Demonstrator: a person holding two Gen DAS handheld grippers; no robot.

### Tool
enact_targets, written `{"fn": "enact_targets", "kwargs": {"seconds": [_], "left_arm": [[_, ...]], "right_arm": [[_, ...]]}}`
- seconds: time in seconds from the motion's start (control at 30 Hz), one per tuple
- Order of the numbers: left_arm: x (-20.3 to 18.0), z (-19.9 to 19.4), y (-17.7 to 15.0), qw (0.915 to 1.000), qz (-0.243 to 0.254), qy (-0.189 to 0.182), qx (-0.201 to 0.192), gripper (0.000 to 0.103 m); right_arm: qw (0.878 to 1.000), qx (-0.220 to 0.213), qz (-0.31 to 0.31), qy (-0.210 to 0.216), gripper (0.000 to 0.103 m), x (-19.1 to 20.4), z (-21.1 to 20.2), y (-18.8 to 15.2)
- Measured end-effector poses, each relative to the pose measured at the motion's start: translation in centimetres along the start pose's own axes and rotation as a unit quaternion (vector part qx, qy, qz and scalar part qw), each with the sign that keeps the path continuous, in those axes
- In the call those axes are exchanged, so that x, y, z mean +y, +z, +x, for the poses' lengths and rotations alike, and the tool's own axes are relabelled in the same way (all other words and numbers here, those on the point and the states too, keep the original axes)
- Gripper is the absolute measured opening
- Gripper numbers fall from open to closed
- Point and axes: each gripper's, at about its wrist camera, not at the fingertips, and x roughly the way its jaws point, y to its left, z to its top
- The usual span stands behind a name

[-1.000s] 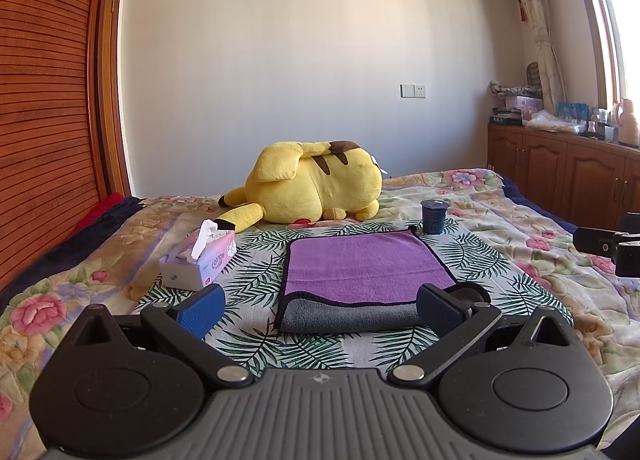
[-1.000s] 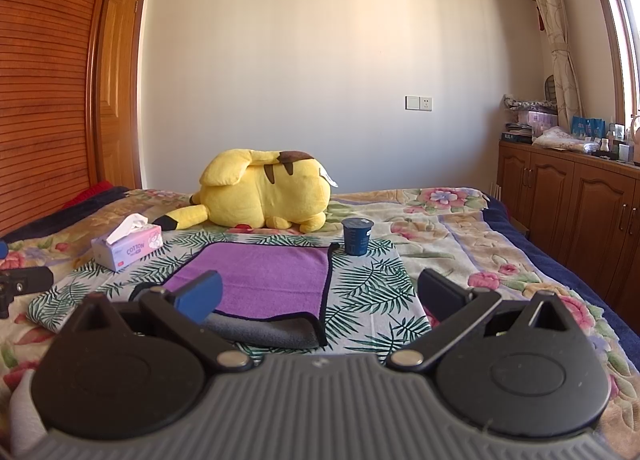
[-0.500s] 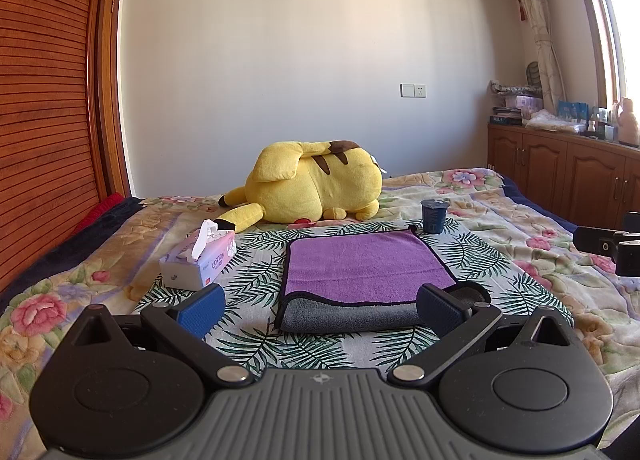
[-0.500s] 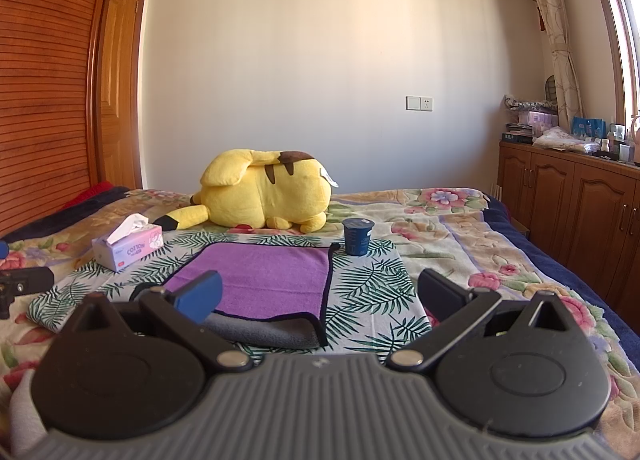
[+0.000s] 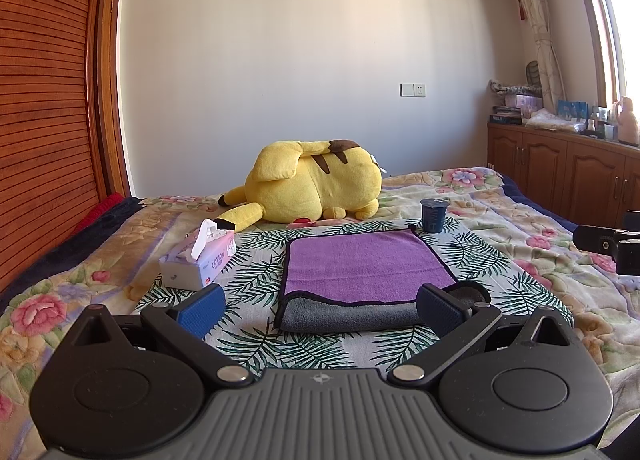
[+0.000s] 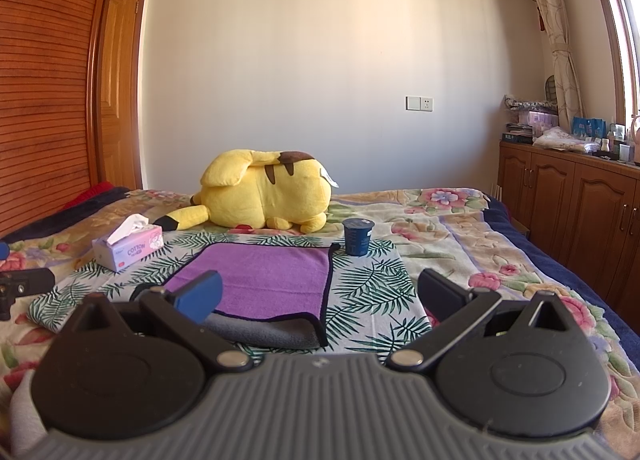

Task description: Fold towel

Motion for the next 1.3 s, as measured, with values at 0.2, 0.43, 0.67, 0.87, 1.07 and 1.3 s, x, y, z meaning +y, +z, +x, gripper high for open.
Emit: {"fn": "enact_targets", "kwargs": {"seconds": [0.2,0.43,0.67,0.87,1.07,1.3], "left_arm": [[0.0,0.0,0.0,1.0000,0.000,0.000,0.000,0.087],[0.0,-0.3,0.0,1.0000,0.001,0.000,0.004,0.087],[0.1,0.2,0.0,0.9999,0.005,-0.002,0.016,0.087],[-0.2,0.9,-0.2,0.9995,0.009,-0.007,0.028,0.087],[-0.5,1.6,-0.3,0.9989,0.014,-0.009,0.044,0.087],[-0.6,2.2,-0.3,0.9988,0.019,-0.005,0.046,0.087]], "right_arm": [[1.000,0.000,0.000,0.000,0.103,0.1,0.1,0.0],[1.000,0.001,-0.001,0.001,0.103,0.4,0.1,-0.1],[1.000,0.006,-0.006,0.007,0.103,0.6,0.4,-0.2],[1.000,0.015,-0.006,0.013,0.103,0.6,0.9,-0.3],[0.999,0.023,-0.009,0.021,0.103,0.7,1.8,-0.3],[0.999,0.033,-0.019,0.030,0.103,1.1,2.8,-0.4]]}}
